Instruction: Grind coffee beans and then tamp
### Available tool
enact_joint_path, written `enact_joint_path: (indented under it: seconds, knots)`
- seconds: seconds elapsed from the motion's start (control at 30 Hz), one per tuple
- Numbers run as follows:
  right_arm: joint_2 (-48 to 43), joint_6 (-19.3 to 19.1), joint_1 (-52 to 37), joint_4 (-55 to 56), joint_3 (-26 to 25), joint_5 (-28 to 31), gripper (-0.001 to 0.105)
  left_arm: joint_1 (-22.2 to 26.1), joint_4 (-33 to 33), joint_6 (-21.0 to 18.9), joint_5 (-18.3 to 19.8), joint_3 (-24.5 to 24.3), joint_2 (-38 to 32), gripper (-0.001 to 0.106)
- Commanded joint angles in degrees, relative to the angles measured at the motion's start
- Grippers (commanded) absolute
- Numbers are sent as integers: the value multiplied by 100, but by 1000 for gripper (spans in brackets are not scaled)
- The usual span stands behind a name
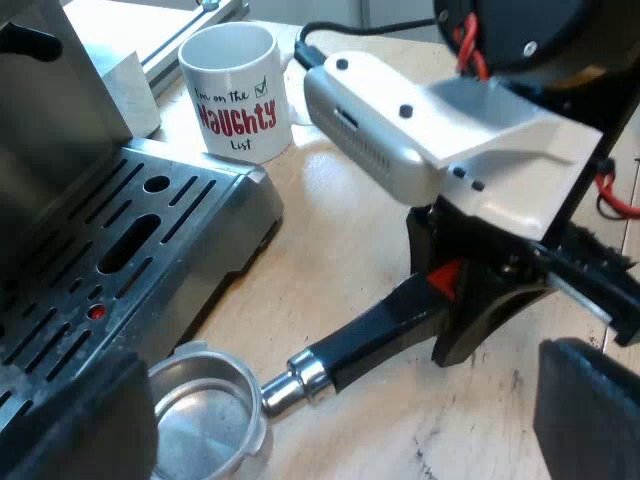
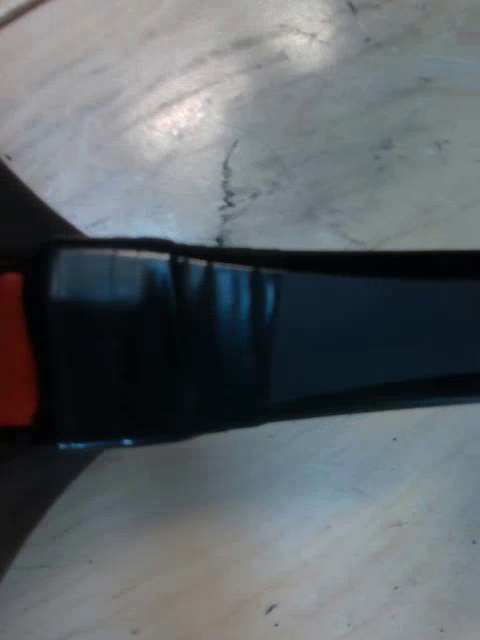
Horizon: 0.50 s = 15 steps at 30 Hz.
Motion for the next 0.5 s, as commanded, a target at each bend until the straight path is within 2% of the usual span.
enact_joint_path:
  seconds: [0.03,0.37,0.47,0.5]
  knots:
    - [-3,-89,-75,-453,98,-86,0,-25,-11,-69,52,-4,-34,78]
    - [146,-104,-73,-708,288,-125,0,-25,-11,-69,52,-4,-34,78]
    - [332,-11,-73,-799,290,-125,0,-25,-11,-69,52,-4,-34,78]
    - [475,128,-73,-862,290,-125,0,-25,-11,-69,52,-4,-34,78]
